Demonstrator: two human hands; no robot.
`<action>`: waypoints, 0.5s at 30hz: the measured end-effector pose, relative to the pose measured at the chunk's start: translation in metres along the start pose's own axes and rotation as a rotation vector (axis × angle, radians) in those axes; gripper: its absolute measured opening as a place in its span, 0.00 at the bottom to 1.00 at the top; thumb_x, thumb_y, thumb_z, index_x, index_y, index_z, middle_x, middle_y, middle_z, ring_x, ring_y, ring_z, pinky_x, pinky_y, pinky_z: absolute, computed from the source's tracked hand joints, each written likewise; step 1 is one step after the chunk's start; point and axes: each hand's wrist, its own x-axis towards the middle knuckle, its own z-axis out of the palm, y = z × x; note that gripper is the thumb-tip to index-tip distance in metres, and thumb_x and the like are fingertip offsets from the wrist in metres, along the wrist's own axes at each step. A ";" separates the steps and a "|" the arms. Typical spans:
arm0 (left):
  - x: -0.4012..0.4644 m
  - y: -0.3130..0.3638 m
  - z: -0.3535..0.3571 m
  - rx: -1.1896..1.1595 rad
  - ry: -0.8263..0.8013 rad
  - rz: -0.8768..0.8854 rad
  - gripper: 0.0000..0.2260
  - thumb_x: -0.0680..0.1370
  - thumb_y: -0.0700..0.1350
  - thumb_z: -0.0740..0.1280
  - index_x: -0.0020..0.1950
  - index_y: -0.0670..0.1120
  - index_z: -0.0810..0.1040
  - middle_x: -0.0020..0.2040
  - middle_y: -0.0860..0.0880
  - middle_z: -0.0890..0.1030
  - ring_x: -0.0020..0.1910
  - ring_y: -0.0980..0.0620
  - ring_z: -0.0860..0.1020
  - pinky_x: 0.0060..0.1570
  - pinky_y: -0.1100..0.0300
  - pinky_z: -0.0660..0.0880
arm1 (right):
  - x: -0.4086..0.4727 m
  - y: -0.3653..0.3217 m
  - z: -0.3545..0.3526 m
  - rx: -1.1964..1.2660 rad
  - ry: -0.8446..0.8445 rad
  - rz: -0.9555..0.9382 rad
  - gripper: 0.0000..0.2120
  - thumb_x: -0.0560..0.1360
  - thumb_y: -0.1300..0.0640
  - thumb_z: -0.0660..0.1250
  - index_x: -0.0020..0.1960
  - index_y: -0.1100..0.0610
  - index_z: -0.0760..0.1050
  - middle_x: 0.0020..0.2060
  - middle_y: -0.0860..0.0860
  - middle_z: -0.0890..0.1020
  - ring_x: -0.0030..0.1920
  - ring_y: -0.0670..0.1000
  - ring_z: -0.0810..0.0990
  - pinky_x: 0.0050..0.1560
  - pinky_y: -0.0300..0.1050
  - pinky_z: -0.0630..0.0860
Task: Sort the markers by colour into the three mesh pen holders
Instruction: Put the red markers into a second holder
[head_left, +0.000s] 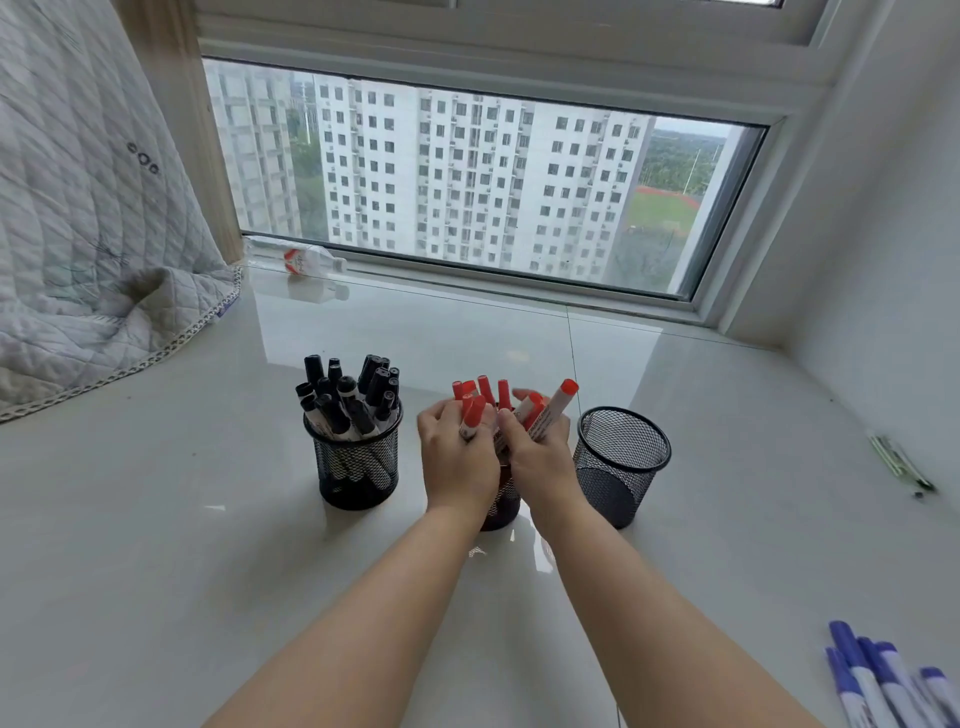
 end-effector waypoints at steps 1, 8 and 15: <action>0.000 0.001 -0.001 -0.004 -0.048 -0.041 0.06 0.78 0.48 0.63 0.50 0.48 0.77 0.54 0.50 0.69 0.51 0.51 0.73 0.53 0.62 0.66 | 0.000 0.000 -0.001 0.002 -0.030 0.003 0.12 0.75 0.59 0.66 0.56 0.49 0.70 0.63 0.57 0.71 0.58 0.57 0.78 0.61 0.55 0.75; 0.004 0.008 -0.010 -0.186 -0.175 -0.060 0.06 0.74 0.54 0.66 0.44 0.53 0.77 0.57 0.45 0.76 0.52 0.57 0.78 0.54 0.60 0.74 | -0.002 -0.002 -0.007 -0.056 -0.122 -0.014 0.13 0.76 0.54 0.66 0.60 0.50 0.70 0.55 0.51 0.80 0.53 0.46 0.81 0.52 0.40 0.77; 0.004 0.007 -0.011 -0.044 -0.064 0.089 0.11 0.79 0.53 0.57 0.40 0.57 0.75 0.50 0.51 0.73 0.51 0.52 0.76 0.57 0.52 0.72 | -0.001 -0.008 -0.014 -0.048 -0.033 -0.041 0.09 0.79 0.52 0.58 0.58 0.50 0.71 0.51 0.47 0.77 0.48 0.41 0.77 0.44 0.32 0.73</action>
